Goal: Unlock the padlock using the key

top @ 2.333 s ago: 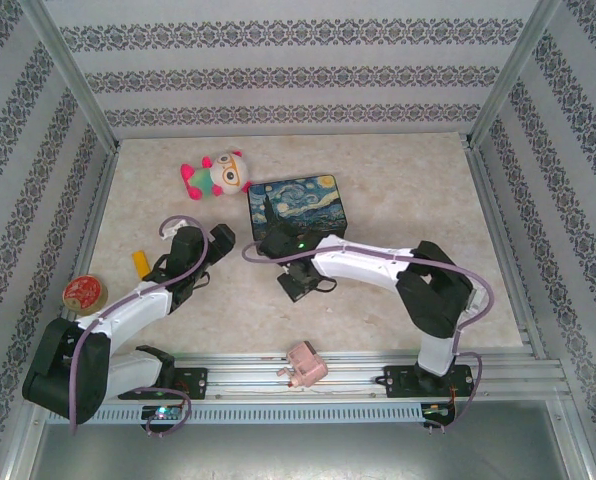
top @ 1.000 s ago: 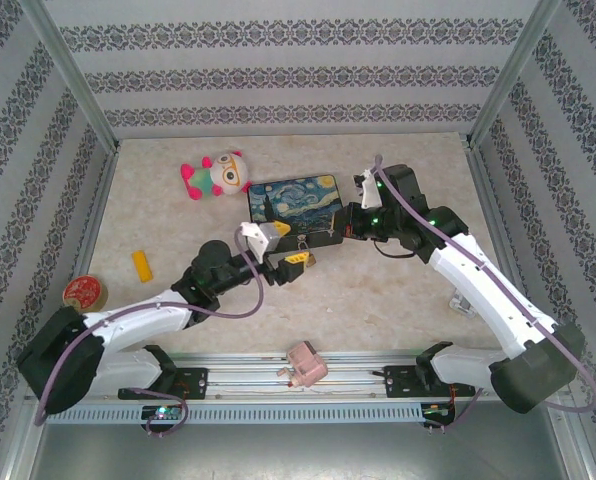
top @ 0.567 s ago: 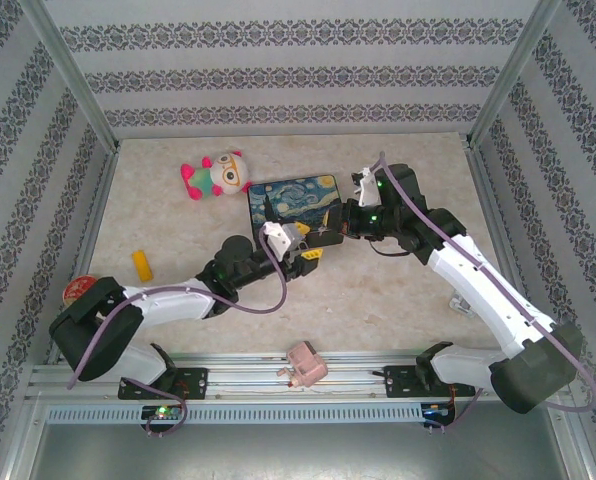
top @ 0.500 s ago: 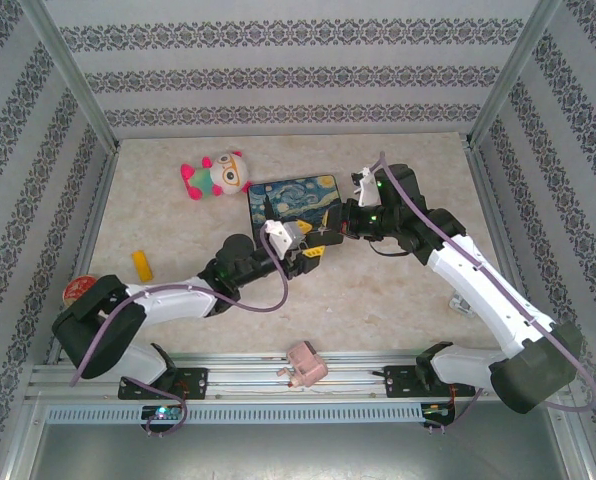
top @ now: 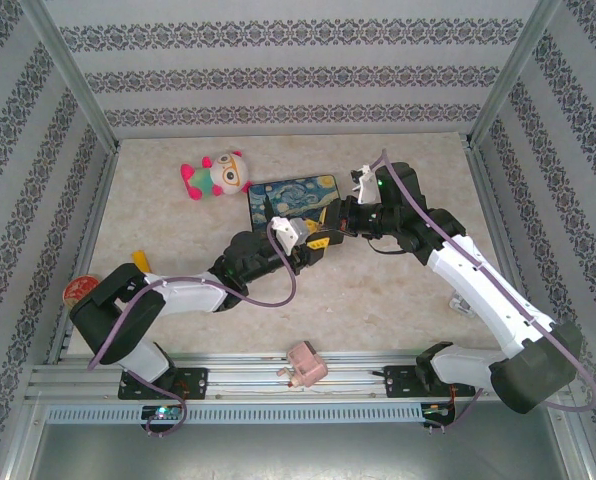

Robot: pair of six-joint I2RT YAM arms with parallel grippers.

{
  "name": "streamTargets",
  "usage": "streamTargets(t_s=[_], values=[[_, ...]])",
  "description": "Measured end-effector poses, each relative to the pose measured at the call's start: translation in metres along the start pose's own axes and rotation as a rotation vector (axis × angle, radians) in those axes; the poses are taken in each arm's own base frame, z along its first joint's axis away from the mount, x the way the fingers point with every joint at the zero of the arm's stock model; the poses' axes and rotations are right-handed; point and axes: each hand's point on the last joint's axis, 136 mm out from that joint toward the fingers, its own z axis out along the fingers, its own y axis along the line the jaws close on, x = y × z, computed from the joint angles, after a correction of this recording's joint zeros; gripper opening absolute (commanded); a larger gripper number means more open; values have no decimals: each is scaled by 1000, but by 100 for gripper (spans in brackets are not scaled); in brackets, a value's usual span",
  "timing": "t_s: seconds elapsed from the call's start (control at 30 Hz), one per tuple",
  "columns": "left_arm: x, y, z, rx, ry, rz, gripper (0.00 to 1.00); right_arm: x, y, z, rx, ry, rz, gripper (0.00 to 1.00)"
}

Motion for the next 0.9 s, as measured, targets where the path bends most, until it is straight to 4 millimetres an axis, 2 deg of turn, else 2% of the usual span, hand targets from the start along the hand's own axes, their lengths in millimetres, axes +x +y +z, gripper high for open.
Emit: streamTargets(t_s=[0.27,0.37,0.5,0.73,0.9], values=[[-2,1,0,-8,-7,-2,28,1,0,1,-2,7,2,0],[-2,2,0,-12,-7,-3,20,1,-1,2,-1,8,3,0],[-2,3,0,-18,-7,-5,17,1,-2,3,0,9,4,0],[-2,4,0,-22,-6,-4,0,0,-2,4,-1,9,3,0],[-4,3,-1,-22,-2,2,0,1,-3,5,2,11,5,0]])
